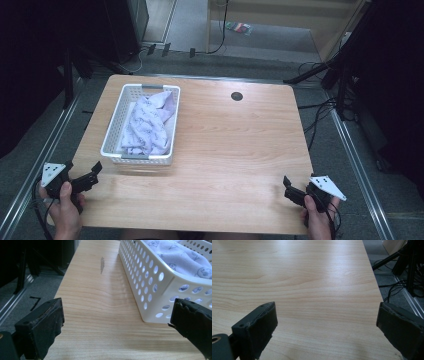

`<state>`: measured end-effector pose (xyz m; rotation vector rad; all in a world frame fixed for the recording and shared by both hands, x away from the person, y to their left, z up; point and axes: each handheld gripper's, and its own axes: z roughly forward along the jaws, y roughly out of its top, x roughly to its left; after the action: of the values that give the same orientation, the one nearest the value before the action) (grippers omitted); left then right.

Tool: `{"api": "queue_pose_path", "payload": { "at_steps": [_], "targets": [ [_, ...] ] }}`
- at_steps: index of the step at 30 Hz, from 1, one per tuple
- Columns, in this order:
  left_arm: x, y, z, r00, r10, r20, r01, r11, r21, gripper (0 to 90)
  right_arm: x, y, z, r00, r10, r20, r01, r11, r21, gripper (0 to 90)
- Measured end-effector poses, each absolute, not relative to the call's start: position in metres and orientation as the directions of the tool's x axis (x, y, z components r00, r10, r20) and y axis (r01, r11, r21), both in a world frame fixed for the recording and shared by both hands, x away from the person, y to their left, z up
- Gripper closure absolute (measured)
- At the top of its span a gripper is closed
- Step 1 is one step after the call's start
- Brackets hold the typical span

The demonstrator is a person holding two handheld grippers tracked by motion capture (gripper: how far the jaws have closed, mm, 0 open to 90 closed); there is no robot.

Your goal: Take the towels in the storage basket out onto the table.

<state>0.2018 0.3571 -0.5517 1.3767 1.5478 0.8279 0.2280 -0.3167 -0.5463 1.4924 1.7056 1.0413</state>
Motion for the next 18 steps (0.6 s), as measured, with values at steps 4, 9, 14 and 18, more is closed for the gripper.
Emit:
{"api": "queue_pose_path", "payload": {
  "at_steps": [4,9,14,18],
  "targets": [
    [0.2016,0.3587,-0.5517,0.003,0.982,-0.190,0.400,0.173,0.900,0.0,0.2282,-0.3167,-0.5464,-0.153,0.988,0.035,0.484,0.043,0.874,3.4],
    [0.2016,0.3585,-0.5518,0.003,0.982,-0.189,0.398,0.172,0.901,0.0,0.2285,-0.3169,-0.5464,-0.154,0.987,0.040,0.487,0.040,0.872,3.4],
    [0.2017,0.3573,-0.5517,0.007,0.984,-0.176,0.399,0.159,0.903,0.0,0.2290,-0.3172,-0.5465,-0.156,0.987,0.039,0.487,0.042,0.872,3.4],
    [0.2018,0.3567,-0.5516,0.006,0.985,-0.173,0.401,0.156,0.903,0.0,0.2291,-0.3176,-0.5465,-0.155,0.987,0.041,0.486,0.040,0.873,3.4]
  ]
}}
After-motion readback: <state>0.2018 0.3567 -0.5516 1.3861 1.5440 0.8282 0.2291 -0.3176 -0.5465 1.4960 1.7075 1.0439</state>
